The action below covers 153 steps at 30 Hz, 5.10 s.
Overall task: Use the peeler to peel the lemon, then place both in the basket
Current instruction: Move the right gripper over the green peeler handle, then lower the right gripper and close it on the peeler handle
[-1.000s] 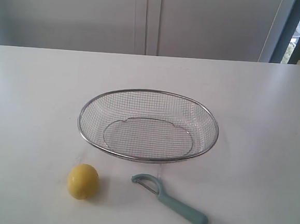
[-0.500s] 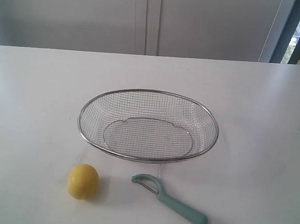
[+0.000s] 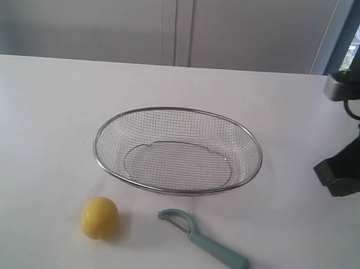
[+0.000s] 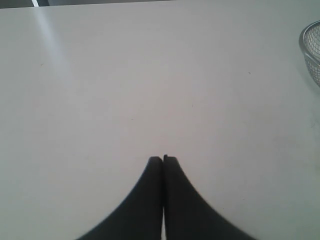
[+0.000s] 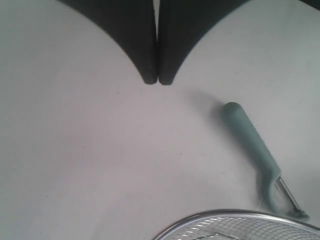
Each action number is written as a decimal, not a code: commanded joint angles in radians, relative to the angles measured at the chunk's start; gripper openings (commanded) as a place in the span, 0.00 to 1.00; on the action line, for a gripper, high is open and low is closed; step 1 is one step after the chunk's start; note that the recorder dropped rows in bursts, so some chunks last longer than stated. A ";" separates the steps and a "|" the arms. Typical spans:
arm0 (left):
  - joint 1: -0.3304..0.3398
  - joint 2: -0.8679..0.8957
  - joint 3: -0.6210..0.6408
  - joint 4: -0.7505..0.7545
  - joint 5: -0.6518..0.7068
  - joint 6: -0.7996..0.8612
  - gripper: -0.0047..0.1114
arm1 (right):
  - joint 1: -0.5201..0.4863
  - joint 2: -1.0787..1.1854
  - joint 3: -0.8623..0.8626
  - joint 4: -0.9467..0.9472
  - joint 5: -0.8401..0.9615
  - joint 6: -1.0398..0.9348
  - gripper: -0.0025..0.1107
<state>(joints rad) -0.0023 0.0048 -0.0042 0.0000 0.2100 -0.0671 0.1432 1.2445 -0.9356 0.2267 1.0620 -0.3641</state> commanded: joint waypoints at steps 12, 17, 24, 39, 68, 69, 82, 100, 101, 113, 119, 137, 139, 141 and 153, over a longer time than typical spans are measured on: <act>0.000 -0.005 0.004 0.000 0.000 -0.004 0.04 | 0.278 0.157 -0.083 0.003 -0.002 -0.016 0.02; 0.000 -0.005 0.004 0.000 0.000 -0.004 0.04 | 0.372 0.235 -0.176 -0.001 0.000 -0.016 0.02; 0.000 -0.005 0.004 0.000 0.000 -0.004 0.04 | 0.465 0.367 -0.282 -0.076 0.053 -0.024 0.02; 0.000 -0.005 0.004 0.000 0.000 -0.004 0.04 | 0.465 0.412 -0.248 -0.088 0.009 -0.085 0.02; 0.000 -0.005 0.004 0.000 0.000 -0.004 0.04 | 0.465 0.493 -0.248 -0.040 0.010 -0.077 0.58; 0.000 -0.005 0.004 0.000 0.000 -0.004 0.04 | 0.465 0.493 -0.248 -0.040 0.010 -0.077 0.58; 0.000 -0.005 0.004 0.000 0.000 -0.004 0.04 | 0.577 0.492 -0.248 -0.196 0.004 0.037 0.58; 0.000 -0.005 0.004 0.000 0.000 -0.004 0.04 | 0.617 0.492 -0.167 -0.242 -0.112 0.037 0.58; 0.000 -0.005 0.004 0.000 0.000 -0.004 0.04 | 0.617 0.492 -0.160 -0.238 -0.117 0.037 0.58; 0.000 -0.005 0.004 0.000 0.000 -0.004 0.04 | 0.617 0.492 -0.091 -0.227 -0.197 0.049 0.50; 0.000 -0.005 0.004 0.000 0.000 -0.004 0.04 | 0.617 0.492 -0.051 -0.227 -0.247 0.058 0.50; 0.000 -0.005 0.004 0.000 0.000 -0.004 0.04 | 0.617 0.492 0.006 -0.227 -0.329 0.065 0.50; 0.000 -0.005 0.004 0.000 0.000 -0.004 0.04 | 0.617 0.492 0.006 -0.227 -0.329 0.065 0.50; 0.000 -0.005 0.004 0.000 0.000 -0.004 0.04 | 0.617 0.492 0.006 -0.227 -0.331 0.074 0.50; 0.000 -0.005 0.004 0.000 0.000 -0.004 0.04 | 0.617 0.492 0.010 -0.227 -0.351 0.079 0.50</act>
<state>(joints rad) -0.0023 0.0048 -0.0042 0.0000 0.2100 -0.0671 0.7594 1.7391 -0.9348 0.0000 0.7230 -0.2882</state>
